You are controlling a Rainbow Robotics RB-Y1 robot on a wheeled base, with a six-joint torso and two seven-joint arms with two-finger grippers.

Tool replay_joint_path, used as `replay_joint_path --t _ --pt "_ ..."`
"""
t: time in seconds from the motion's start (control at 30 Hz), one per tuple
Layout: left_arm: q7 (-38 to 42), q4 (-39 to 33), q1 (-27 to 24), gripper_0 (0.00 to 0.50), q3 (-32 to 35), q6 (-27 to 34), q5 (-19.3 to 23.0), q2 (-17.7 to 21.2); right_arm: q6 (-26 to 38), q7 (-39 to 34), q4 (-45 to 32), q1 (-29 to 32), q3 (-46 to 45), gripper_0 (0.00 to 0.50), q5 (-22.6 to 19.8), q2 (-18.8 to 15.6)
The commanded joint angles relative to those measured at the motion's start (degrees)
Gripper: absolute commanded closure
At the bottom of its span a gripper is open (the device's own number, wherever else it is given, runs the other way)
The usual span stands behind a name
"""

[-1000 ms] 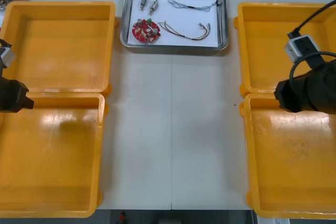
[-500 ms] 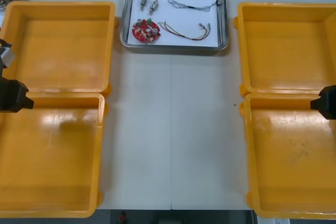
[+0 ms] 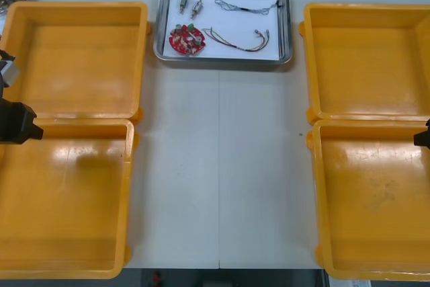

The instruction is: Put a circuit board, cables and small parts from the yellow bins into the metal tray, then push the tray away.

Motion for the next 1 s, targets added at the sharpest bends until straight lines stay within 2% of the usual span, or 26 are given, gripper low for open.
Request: replay_joint_path --t 0.03,0.47,1.0 --pt "-1.3 -1.7 0.7 0.0 1.7 0.3 0.5 2.3 0.2 -1.3 -0.3 0.8 -1.4 0.0 -1.2 -2.1" --pt "-1.3 -1.7 0.7 0.0 1.7 0.3 0.5 2.3 0.2 -1.8 -0.1 2.6 0.0 0.0 -3.3 -2.1" --pt "-1.3 -1.7 0.7 0.0 1.7 0.3 0.5 2.3 0.2 -1.9 -0.1 2.9 0.1 0.0 -3.3 -2.1"
